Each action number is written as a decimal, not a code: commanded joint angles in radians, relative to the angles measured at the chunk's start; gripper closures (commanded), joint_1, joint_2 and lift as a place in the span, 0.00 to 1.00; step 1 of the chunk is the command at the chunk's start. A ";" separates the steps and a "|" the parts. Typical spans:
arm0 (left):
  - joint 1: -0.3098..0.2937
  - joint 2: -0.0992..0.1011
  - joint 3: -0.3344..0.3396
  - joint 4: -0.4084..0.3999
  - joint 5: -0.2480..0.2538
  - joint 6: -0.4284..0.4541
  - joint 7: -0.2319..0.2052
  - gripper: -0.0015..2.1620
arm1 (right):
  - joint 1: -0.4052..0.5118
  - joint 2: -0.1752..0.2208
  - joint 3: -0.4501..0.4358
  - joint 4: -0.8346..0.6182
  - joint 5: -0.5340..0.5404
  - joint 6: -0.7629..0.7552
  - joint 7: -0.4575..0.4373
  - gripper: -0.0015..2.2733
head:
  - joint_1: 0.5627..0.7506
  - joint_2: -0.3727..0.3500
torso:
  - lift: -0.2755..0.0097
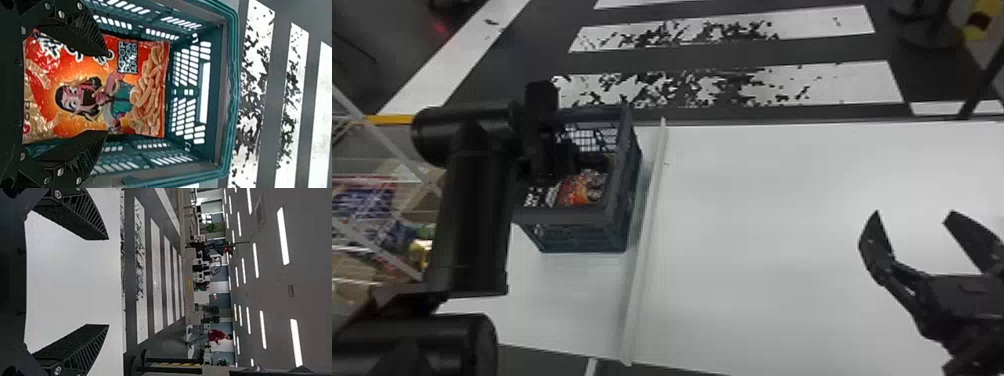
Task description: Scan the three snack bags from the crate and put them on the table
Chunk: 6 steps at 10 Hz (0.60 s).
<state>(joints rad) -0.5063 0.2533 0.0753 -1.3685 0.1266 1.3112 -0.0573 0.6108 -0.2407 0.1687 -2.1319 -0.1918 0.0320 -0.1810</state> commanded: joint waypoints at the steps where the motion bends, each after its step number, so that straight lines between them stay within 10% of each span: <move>1: 0.003 0.004 -0.003 0.016 -0.024 0.007 -0.001 0.09 | 0.001 -0.006 0.005 0.000 0.000 -0.008 -0.003 0.04 | 0.70 0.80 | 0.64; 6: 0.005 0.001 -0.003 0.086 -0.038 -0.066 -0.033 0.09 | 0.000 -0.014 0.017 0.004 0.000 -0.011 -0.005 0.04 | 0.70 0.83 | 0.64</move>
<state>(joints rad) -0.4981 0.2551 0.0721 -1.2978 0.0885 1.2683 -0.0883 0.6097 -0.2539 0.1855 -2.1295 -0.1918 0.0194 -0.1856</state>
